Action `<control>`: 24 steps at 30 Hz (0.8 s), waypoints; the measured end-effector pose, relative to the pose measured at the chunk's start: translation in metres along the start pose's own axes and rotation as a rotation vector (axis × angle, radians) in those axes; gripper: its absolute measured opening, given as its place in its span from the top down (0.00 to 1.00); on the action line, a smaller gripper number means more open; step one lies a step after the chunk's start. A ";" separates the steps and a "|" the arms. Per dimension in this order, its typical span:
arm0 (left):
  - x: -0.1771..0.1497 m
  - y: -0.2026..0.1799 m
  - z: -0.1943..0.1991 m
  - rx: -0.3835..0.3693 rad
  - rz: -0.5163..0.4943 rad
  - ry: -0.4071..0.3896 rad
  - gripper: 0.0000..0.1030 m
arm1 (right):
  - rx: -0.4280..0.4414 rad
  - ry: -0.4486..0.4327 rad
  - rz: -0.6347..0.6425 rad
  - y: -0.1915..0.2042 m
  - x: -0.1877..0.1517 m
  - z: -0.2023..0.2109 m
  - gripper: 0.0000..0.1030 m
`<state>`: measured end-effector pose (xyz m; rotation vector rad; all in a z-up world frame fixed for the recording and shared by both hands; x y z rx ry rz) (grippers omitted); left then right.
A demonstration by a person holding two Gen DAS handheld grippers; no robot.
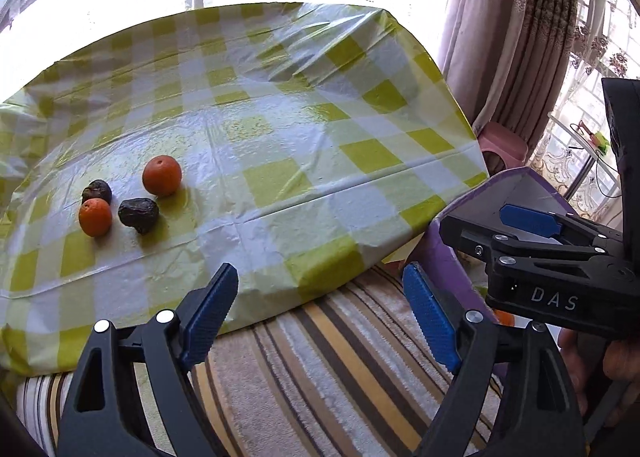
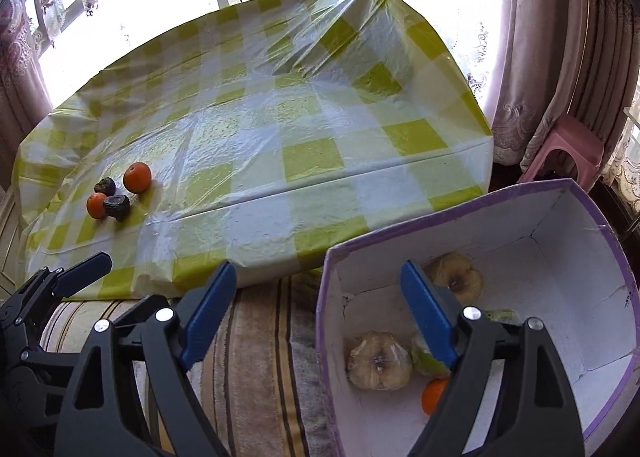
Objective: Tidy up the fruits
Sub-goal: 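Grasp an orange with the left tool while the right grasps a dark brown fruit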
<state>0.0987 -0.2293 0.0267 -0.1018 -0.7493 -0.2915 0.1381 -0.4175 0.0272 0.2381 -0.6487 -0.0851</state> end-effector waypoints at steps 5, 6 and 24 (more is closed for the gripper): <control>-0.013 0.053 0.014 0.035 0.126 -0.001 0.31 | 0.033 0.048 0.052 0.038 -0.009 -0.020 0.18; -0.016 0.065 0.016 0.038 0.151 -0.001 0.34 | 0.043 0.060 0.058 0.045 -0.012 -0.023 0.18; -0.008 0.216 -0.019 0.089 0.467 0.028 0.45 | 0.147 0.074 0.161 0.159 -0.008 -0.075 0.19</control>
Point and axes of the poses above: each gripper's, at about its wrist camera, not at the fingertips, and z roughly against the way its jaws point, y to its left, x to its top, the point moved 2 cm from there along -z, roughly the way its jaws point, and after that the axes turned 8 degrees about -z, right-handed, at the moved point
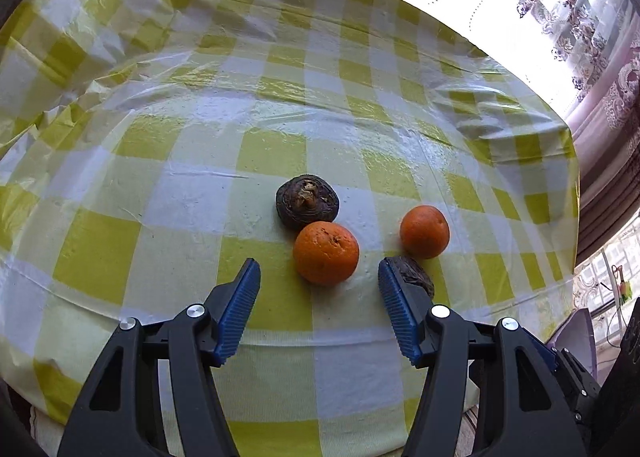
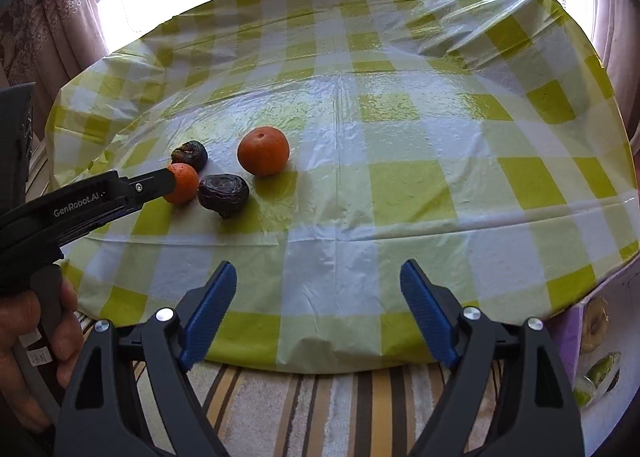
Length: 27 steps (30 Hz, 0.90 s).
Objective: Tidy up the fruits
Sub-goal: 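Grasp an orange with the left tool while the right grasps a dark brown fruit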
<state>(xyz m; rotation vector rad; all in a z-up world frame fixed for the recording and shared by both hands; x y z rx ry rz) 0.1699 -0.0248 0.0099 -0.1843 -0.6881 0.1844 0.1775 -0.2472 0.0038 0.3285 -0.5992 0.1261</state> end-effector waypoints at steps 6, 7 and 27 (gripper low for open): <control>0.005 0.000 -0.019 -0.041 -0.009 -0.001 0.50 | 0.006 -0.027 0.036 0.024 0.011 -0.016 0.25; 0.006 0.000 -0.020 -0.046 -0.015 -0.004 0.51 | 0.002 -0.027 0.046 0.028 0.011 -0.019 0.25; -0.014 0.042 0.007 -0.058 0.126 -0.139 0.66 | 0.060 -0.022 0.072 0.076 0.032 -0.052 0.52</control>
Point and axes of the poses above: each gripper's, at about its wrist camera, not at the fingertips, and z roughly against the way its jaws point, y to its left, x to its top, the point moved 2 cm from there along -z, roughly the way its jaws point, and after that the axes turned 8 degrees about -z, right-handed, at the moved point
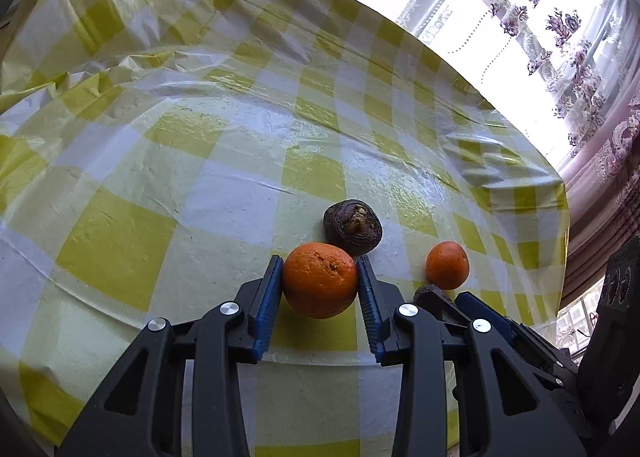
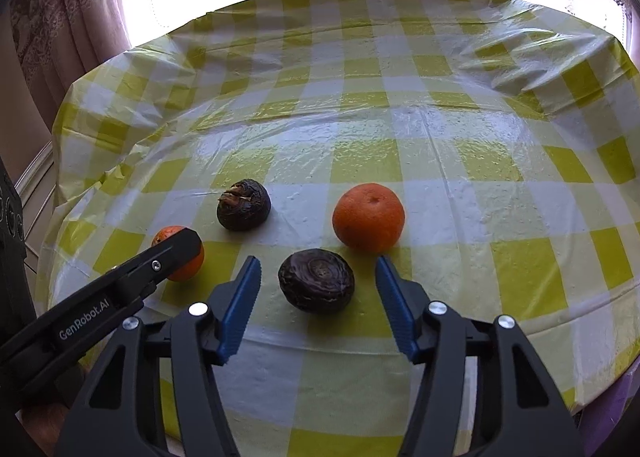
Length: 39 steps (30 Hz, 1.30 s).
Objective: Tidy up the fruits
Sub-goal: 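Grasp an orange with the left tool while the right grasps a dark brown fruit, then lift both fruits and carry them over the white box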
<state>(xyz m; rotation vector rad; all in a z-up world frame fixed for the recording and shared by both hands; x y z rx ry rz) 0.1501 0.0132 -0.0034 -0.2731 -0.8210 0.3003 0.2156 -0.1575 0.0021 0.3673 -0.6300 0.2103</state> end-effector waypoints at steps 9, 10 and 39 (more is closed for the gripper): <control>-0.005 -0.009 0.001 0.005 -0.035 0.019 0.66 | -0.027 0.009 0.035 0.006 -0.006 -0.001 0.62; -0.006 -0.010 0.001 0.005 -0.041 0.021 0.66 | -0.029 0.009 0.035 0.005 -0.007 0.000 0.62; -0.049 -0.110 0.031 -0.073 -0.238 0.065 0.66 | -0.133 -0.041 -0.089 -0.093 -0.046 0.088 0.63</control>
Point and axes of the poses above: each gripper's, at about its wrist camera, not at the fingertips, and z roughly against the way its jaws point, y to its left, x to its top, the point moved 2 cm from there along -z, roughly the way its jaws point, and after that the axes turned 8 degrees about -z, right-handed, at the moved point
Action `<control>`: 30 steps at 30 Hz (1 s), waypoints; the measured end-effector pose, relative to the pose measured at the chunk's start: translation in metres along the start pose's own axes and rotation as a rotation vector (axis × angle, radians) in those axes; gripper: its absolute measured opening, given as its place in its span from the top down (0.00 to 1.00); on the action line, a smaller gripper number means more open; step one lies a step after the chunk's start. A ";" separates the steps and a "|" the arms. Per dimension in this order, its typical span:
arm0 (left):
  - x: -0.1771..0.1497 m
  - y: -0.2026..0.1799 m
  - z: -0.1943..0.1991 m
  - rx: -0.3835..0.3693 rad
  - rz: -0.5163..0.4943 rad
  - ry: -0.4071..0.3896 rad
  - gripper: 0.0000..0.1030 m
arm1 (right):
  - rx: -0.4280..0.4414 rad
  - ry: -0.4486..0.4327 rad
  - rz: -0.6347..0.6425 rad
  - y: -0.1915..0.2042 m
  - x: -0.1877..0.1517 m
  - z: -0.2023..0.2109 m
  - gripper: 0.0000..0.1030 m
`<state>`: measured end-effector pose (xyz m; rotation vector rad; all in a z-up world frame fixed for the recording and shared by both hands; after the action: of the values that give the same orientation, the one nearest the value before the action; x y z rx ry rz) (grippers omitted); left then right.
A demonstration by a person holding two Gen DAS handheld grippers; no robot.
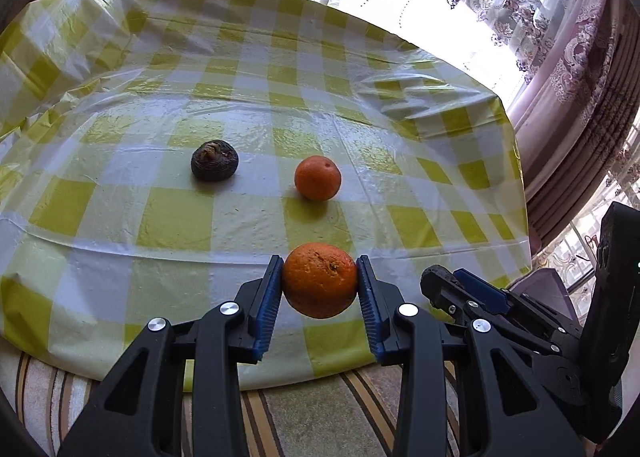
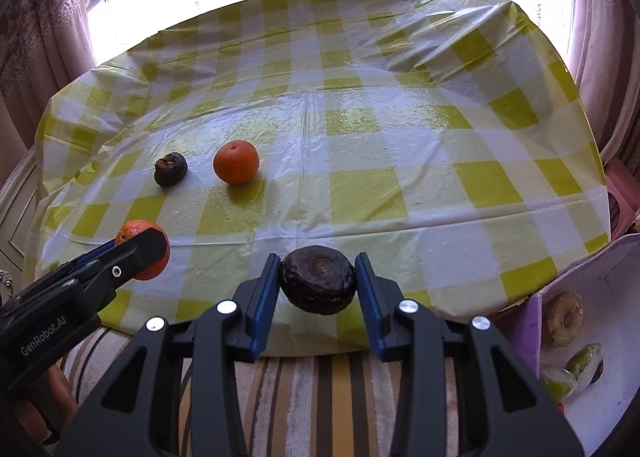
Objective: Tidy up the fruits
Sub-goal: 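Lift both fruits and carry them over the white box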
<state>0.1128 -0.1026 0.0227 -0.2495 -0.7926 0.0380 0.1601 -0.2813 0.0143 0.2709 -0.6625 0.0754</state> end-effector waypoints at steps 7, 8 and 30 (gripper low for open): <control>-0.006 -0.049 -0.007 -0.037 -0.087 0.023 0.66 | -0.024 -0.017 -0.056 -0.045 -0.007 0.023 0.63; -0.007 -0.055 -0.008 -0.043 -0.099 0.027 0.66 | -0.028 -0.020 -0.065 -0.052 -0.008 0.027 0.63; -0.059 -0.233 -0.034 -0.259 -0.451 0.128 0.66 | -0.272 -0.059 -0.284 -0.237 -0.058 0.104 0.63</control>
<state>0.0813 -0.3431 0.0133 -0.3094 -0.7103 -0.5038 0.0888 -0.5370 0.0039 0.1029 -0.6783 -0.2933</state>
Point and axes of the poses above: each gripper's, at about its wrist camera, not at the fingertips, and z roughly against the way its jaws point, y to its left, x to its top, the point moved 2 cm from there along -z, roughly the way its jaws point, and after that the axes turned 8 degrees about -z, right-handed, at the moved point
